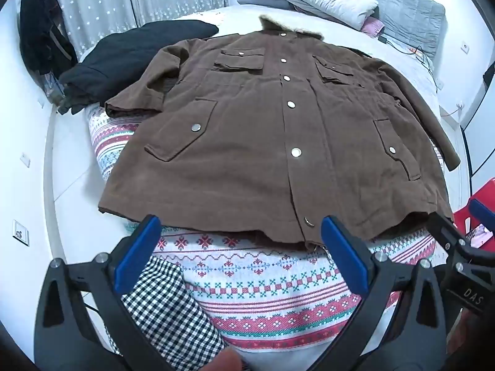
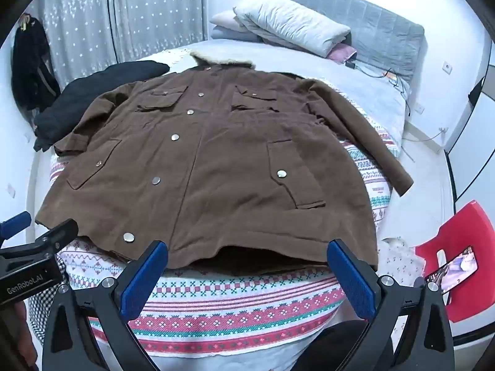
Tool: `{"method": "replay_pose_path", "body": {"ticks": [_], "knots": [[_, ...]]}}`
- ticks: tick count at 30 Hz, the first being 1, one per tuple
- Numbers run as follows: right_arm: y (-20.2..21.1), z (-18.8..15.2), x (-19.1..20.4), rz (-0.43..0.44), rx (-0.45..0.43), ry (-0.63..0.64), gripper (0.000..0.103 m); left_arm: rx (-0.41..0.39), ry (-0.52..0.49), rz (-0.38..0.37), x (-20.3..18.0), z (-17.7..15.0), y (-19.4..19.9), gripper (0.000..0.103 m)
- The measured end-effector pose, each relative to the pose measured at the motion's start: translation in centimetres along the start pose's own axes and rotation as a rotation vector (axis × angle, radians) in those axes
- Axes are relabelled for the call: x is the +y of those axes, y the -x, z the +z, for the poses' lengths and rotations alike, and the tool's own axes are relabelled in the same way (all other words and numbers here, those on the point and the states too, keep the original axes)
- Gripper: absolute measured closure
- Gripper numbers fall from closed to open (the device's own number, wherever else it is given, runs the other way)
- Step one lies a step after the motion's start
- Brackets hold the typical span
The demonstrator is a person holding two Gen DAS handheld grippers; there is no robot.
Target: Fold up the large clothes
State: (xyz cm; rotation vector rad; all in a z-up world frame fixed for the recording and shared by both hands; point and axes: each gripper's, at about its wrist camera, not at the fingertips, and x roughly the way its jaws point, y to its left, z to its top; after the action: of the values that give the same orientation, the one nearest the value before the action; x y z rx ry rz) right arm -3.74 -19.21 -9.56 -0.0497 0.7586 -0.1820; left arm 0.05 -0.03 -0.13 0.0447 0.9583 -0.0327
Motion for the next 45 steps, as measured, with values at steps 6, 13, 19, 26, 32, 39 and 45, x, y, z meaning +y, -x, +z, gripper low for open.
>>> {"method": "replay_pose_path", "body": {"ticks": [6, 13, 19, 26, 32, 39, 45], "knots": [[-0.1, -0.6, 1.3, -0.04, -0.002, 0.018, 0.0, 0.02, 0.004, -0.012, 0.2, 0.3, -0.5, 0.0], [-1.3, 0.2, -0.2, 0.0, 0.032, -0.01, 0.0, 0.015, 0.001, -0.007, 0.0, 0.3, -0.9, 0.0], [-1.1, 0.2, -0.3, -0.003, 0.037, -0.009, 0.0, 0.018, -0.004, -0.011, -0.2, 0.3, -1.0, 0.0], [-1.1, 0.4, -0.1, -0.002, 0.037, -0.01, 0.0, 0.016, -0.009, -0.009, -0.3, 0.4, -0.8, 0.0], [-1.1, 0.5, -0.2, 0.003, 0.037, -0.011, 0.0, 0.019, -0.017, -0.013, -0.4, 0.5, -0.7, 0.0], [-1.2, 0.6, -0.3, 0.006, 0.041, -0.018, 0.0, 0.02, -0.023, -0.014, -0.5, 0.6, -0.8, 0.0], [-1.2, 0.7, -0.4, 0.006, 0.041, -0.018, 0.0, 0.022, -0.023, -0.014, -0.6, 0.6, -0.8, 0.0]]}}
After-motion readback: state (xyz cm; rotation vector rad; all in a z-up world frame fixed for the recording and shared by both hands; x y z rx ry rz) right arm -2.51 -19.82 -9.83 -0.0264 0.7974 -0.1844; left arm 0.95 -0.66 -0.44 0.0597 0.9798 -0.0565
